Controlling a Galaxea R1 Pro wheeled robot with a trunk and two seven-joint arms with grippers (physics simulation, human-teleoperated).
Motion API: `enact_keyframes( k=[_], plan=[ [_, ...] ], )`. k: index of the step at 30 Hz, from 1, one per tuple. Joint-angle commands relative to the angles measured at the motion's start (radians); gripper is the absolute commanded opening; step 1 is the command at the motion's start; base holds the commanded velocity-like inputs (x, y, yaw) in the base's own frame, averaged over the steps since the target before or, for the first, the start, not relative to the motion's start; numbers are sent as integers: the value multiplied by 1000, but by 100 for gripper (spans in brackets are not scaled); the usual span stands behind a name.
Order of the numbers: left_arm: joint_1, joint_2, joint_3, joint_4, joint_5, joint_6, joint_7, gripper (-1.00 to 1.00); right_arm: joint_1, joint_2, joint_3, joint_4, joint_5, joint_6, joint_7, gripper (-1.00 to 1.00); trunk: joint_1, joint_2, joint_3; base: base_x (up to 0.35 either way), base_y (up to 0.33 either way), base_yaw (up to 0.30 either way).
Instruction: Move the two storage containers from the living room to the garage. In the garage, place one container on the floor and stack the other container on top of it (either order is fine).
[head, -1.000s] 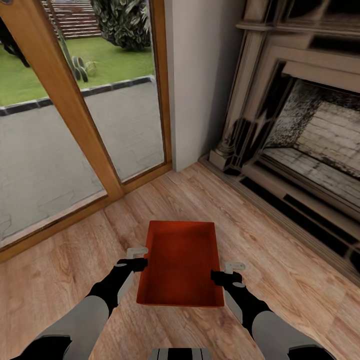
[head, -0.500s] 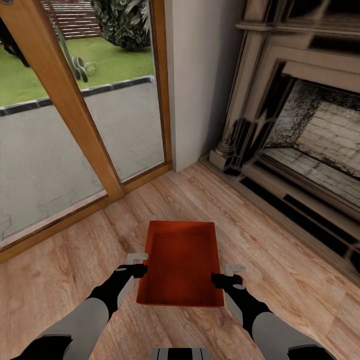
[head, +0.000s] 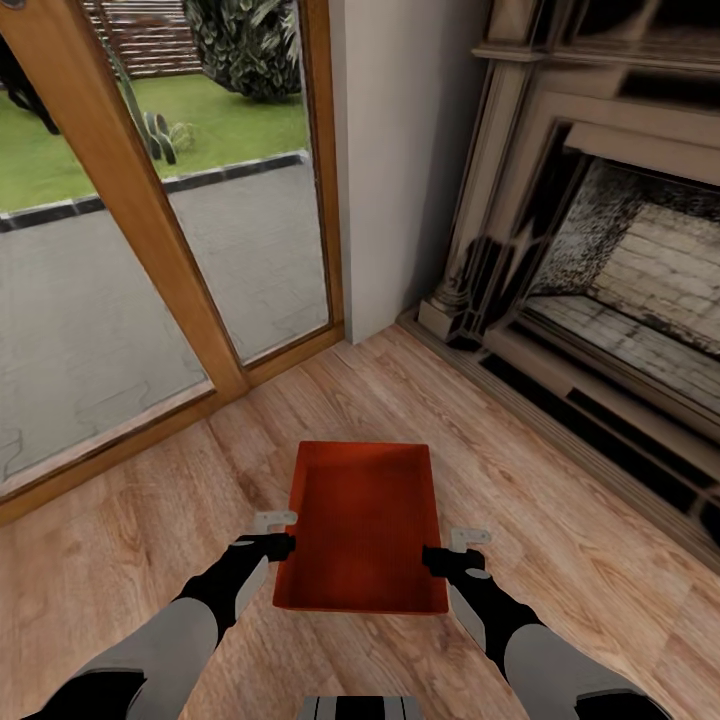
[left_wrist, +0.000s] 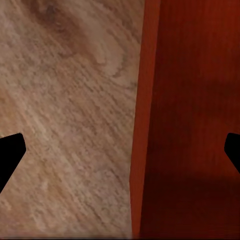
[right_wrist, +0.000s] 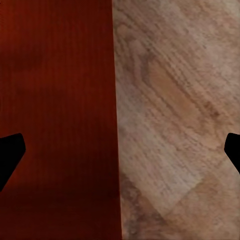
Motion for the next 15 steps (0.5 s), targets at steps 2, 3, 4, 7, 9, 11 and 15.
enact_keyframes(
  k=[2,3,4,7,9,11,15],
  plan=[
    [0,-1,3,3,0,5,2,100,0,0,7,0,-10,-1,-5,100,0,0,-1,0,0,0],
    [0,-1,3,4,0,5,2,100,0,0,7,0,-10,-1,-5,100,0,0,-1,0,0,0],
    [0,-1,3,5,-1,5,2,100,0,0,7,0,-10,-1,-5,100,0,0,-1,0,0,0],
    [0,-1,3,6,-1,5,2,100,0,0,8,0,-10,-1,-5,100,0,0,-1,0,0,0],
    [0,0,3,7,-1,5,1,100,0,0,8,0,-10,-1,-5,100,0,0,-1,0,0,0],
    [0,0,3,7,-1,5,1,100,0,0,8,0,-9,-1,-5,100,0,0,-1,0,0,0],
    [0,-1,3,8,-1,5,1,100,0,0,8,0,-9,-1,-4,100,0,0,-1,0,0,0]
  ],
)
